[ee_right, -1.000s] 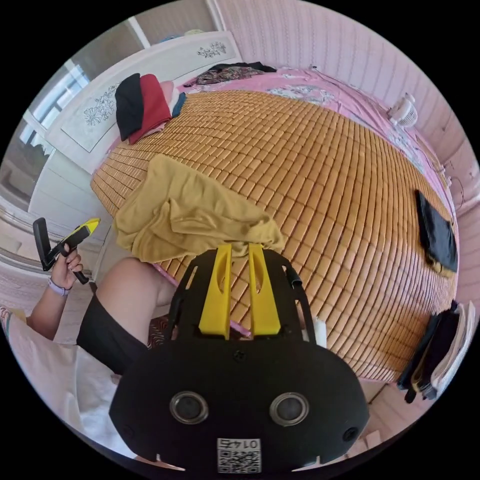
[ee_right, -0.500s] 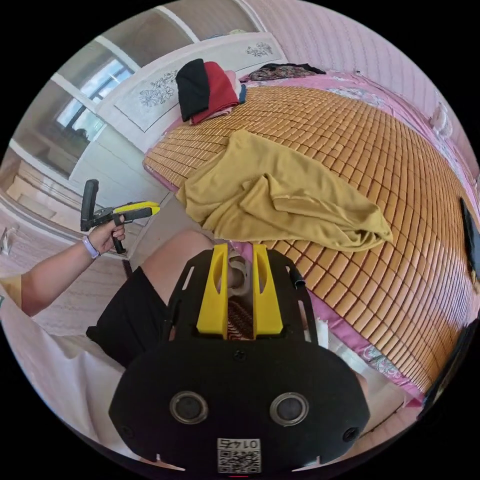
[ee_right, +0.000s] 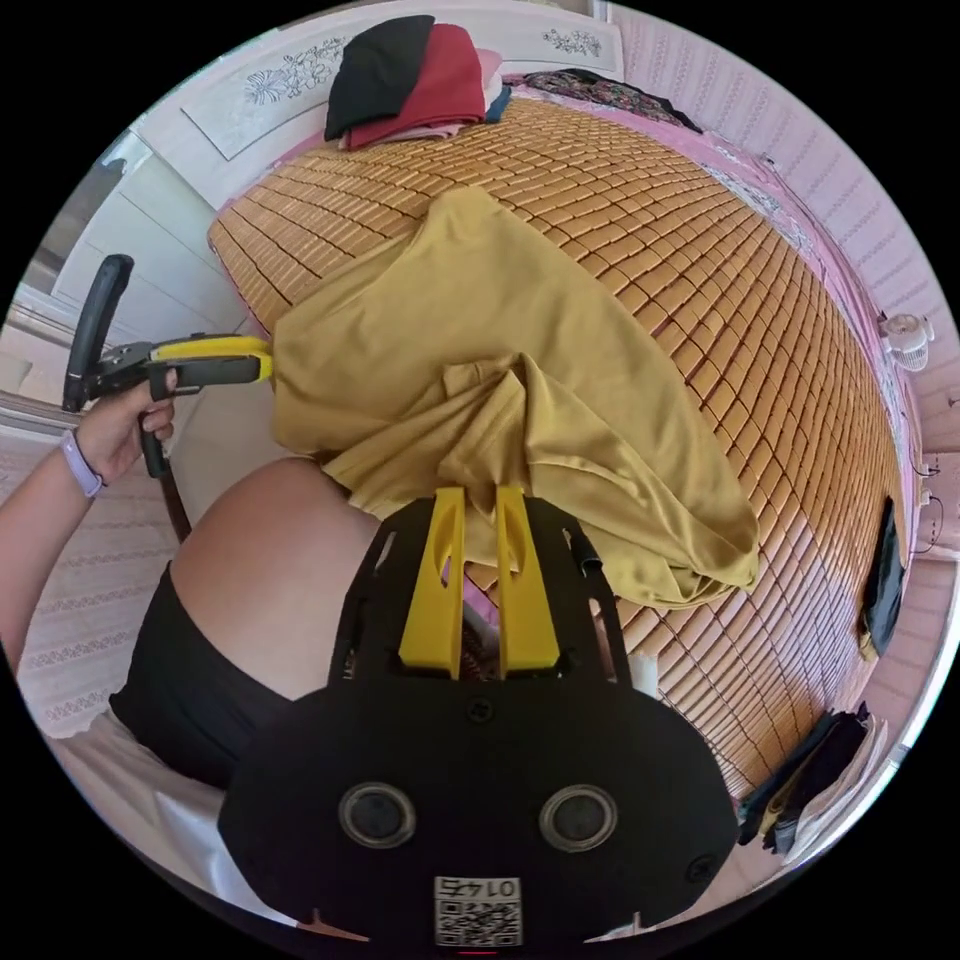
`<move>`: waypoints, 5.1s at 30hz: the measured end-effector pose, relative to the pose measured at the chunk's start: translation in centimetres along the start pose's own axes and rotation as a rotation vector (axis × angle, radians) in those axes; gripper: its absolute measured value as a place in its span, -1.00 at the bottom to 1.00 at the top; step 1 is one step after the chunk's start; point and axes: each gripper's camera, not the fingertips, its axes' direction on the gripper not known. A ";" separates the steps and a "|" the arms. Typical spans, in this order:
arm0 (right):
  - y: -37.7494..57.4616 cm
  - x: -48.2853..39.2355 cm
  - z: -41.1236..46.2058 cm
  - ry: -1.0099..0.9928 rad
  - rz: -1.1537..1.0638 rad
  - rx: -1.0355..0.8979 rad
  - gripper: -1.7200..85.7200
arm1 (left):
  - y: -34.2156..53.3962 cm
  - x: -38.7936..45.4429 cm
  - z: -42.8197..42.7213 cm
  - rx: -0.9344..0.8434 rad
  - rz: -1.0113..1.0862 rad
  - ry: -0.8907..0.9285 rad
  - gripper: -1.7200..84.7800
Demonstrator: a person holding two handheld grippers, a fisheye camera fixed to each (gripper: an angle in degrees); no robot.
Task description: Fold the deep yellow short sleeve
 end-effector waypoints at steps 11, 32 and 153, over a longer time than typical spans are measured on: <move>19.0 12.7 -5.7 -0.120 0.273 0.377 -0.96 | -0.1 1.8 -5.5 0.075 0.104 0.085 -0.97; 64.2 13.1 9.7 -0.290 0.761 0.340 -0.94 | 18.4 6.6 -12.6 -0.097 0.098 0.343 -0.94; 23.3 23.7 15.5 -0.019 0.583 -0.028 -0.94 | -9.0 16.2 -9.2 -0.113 0.021 -0.038 -0.94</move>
